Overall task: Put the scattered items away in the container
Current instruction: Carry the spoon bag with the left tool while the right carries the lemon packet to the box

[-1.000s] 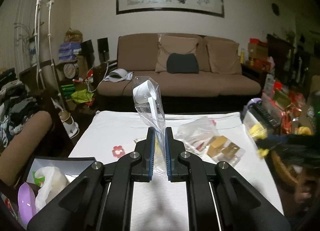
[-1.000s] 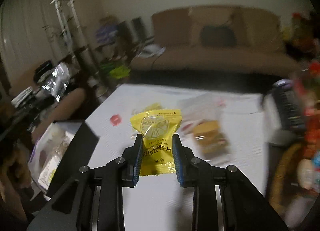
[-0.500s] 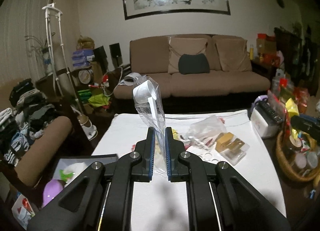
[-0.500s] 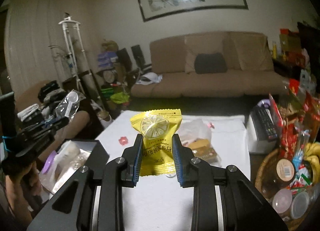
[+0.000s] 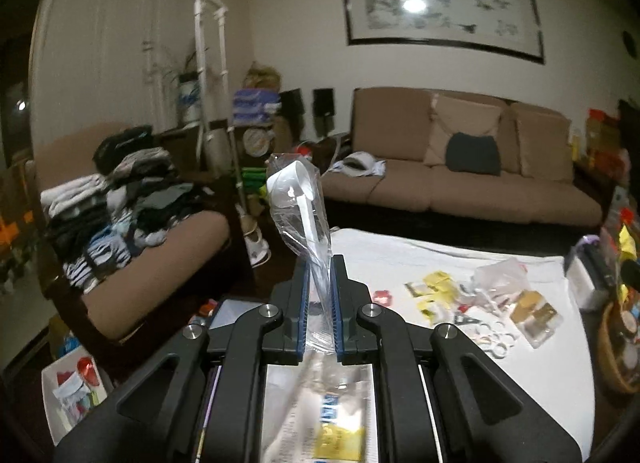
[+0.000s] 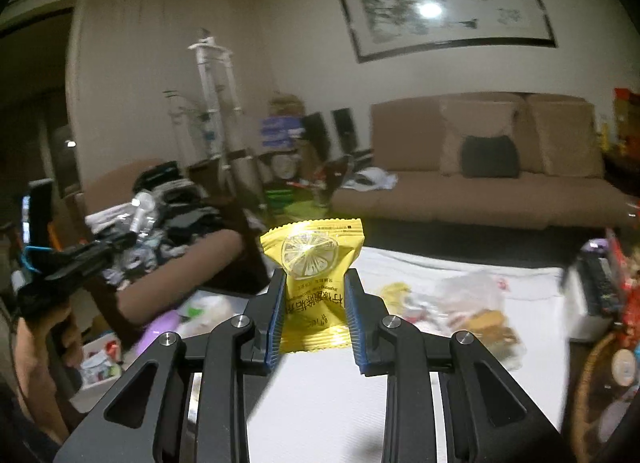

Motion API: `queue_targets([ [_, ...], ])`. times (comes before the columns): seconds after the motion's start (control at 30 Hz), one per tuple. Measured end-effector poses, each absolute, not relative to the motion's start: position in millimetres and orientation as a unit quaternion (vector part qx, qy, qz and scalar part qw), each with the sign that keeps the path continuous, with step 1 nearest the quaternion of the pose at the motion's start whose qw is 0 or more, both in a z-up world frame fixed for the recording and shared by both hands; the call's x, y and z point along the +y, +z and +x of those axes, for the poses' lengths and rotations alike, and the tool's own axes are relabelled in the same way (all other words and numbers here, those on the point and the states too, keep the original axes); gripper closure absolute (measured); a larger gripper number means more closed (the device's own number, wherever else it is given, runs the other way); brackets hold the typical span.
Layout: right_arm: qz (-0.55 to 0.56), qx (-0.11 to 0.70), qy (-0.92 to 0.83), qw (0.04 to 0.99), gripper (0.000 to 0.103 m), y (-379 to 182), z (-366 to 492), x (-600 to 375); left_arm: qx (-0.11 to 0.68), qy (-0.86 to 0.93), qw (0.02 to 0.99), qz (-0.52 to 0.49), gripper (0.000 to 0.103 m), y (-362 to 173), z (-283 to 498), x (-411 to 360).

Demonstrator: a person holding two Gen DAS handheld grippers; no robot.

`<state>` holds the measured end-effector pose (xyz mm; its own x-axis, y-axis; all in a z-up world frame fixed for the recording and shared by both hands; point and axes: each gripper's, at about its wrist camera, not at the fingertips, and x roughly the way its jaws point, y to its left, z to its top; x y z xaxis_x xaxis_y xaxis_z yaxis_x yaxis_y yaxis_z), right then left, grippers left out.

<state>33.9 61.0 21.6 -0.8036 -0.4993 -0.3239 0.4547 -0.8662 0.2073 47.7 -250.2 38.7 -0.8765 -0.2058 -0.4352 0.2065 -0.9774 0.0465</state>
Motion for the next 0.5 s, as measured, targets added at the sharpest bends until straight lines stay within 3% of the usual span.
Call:
queue_targets([
  [0.5, 0.257, -0.069, -0.891, 0.369, 0.075, -33.7, -19.0, -112.7, 0.022, -0.935, 0.178, 0.306, 0.094, -22.3, 19.0, -339.7],
])
